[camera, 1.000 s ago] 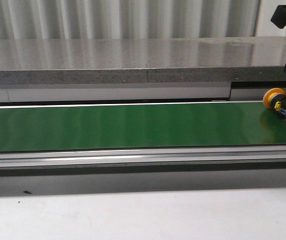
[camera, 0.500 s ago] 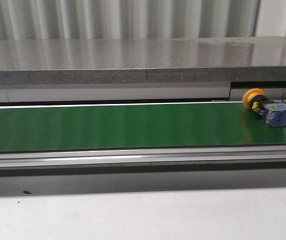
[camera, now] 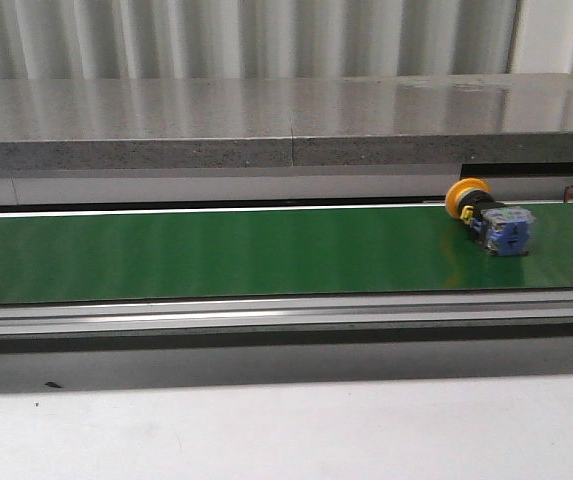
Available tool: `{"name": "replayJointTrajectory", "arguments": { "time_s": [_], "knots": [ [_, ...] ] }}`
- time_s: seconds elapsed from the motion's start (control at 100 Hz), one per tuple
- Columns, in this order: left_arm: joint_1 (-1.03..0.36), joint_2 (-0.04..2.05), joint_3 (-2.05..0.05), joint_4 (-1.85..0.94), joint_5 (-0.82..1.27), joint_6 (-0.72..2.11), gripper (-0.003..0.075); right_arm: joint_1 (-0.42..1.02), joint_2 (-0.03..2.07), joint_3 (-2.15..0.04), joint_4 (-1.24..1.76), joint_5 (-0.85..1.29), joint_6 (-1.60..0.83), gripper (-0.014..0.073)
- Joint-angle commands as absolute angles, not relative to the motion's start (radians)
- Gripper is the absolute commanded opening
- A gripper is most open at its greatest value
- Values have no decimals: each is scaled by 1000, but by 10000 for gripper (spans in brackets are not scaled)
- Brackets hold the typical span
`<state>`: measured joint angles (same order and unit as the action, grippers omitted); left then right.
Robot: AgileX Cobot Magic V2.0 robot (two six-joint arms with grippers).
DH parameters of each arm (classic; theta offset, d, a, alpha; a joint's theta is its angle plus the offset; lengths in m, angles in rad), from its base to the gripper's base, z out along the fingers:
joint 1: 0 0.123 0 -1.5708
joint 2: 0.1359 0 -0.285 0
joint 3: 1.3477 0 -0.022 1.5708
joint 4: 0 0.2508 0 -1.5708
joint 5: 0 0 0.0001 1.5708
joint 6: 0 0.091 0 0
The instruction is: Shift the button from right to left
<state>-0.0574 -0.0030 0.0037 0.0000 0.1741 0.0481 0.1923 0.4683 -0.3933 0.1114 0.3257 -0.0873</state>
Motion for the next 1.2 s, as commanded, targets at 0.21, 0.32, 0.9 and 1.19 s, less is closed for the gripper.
{"name": "replayJointTrajectory", "arguments": {
  "time_s": [0.21,0.32,0.9,1.19],
  "knots": [
    [-57,-36,43,-11,74,38,-20,195,302,-311,100,225,-98,-68],
    [-57,-36,43,-11,13,38,-20,195,302,-311,100,231,-98,-68],
    [-55,142,-314,0,316,38,-21,195,302,-311,100,231,-98,-68],
    [-55,462,-521,-10,595,38,-12,195,302,-311,100,231,-98,-68]
  ]
}}
